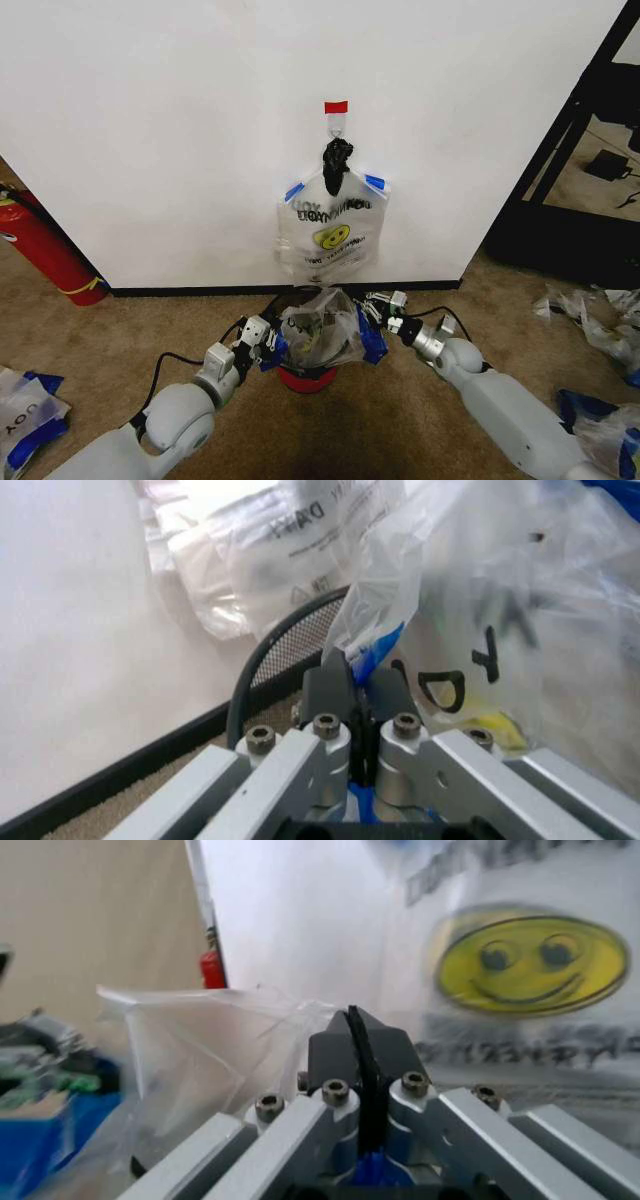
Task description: Pick up the garbage bag from the wall and place it over the trash bin.
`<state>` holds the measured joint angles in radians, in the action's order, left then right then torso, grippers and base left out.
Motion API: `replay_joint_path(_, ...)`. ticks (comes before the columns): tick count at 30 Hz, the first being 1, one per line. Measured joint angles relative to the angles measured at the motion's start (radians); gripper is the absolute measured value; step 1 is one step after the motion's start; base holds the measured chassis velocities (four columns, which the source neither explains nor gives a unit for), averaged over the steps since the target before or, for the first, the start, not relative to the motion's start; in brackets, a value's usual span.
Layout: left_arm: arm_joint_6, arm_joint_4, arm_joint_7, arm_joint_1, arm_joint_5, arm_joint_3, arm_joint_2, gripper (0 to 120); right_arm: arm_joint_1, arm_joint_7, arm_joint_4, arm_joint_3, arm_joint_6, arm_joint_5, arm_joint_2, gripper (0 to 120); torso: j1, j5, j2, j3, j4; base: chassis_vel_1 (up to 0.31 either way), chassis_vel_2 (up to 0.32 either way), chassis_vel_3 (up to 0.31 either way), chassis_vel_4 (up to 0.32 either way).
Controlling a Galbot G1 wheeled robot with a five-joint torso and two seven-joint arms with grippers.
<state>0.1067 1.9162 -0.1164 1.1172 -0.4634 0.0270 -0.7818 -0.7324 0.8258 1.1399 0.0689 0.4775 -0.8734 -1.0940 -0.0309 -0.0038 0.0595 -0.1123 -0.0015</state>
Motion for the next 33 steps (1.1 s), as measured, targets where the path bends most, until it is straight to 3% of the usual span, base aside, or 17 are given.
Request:
replay_joint_path(8,-0.024,-0.015,0.032,-0.006,0.001,-0.034,0.01,0,0.074,0.077,-0.119,0.001,-0.07,-0.039,-0.032,0,0.0,0.0001,0.0,0.0,-0.0002,0.0,0.0,0.0,0.0)
replay_joint_path(12,-0.053,-0.066,0.063,-0.02,0.004,-0.057,0.001,0,0.111,0.14,-0.227,-0.021,-0.083,-0.026,-0.075,0,0.0,-0.0001,0.0,0.0,0.0,0.0,0.0,0.0,0.0)
replay_joint_path(20,-0.108,-0.148,0.107,-0.043,0.003,-0.085,-0.034,0,0.128,0.141,-0.29,-0.028,-0.081,-0.051,-0.128,0,0.0,0.0,0.0,0.0,-0.0001,0.0,0.0,0.0,0.0)
replay_joint_path(33,-0.113,-0.263,0.119,-0.09,-0.001,-0.089,-0.089,0,0.157,0.098,-0.4,-0.042,-0.062,-0.021,-0.22,0,0.0,0.0,0.0,0.0,-0.0001,0.0,0.0,0.0,0.0)
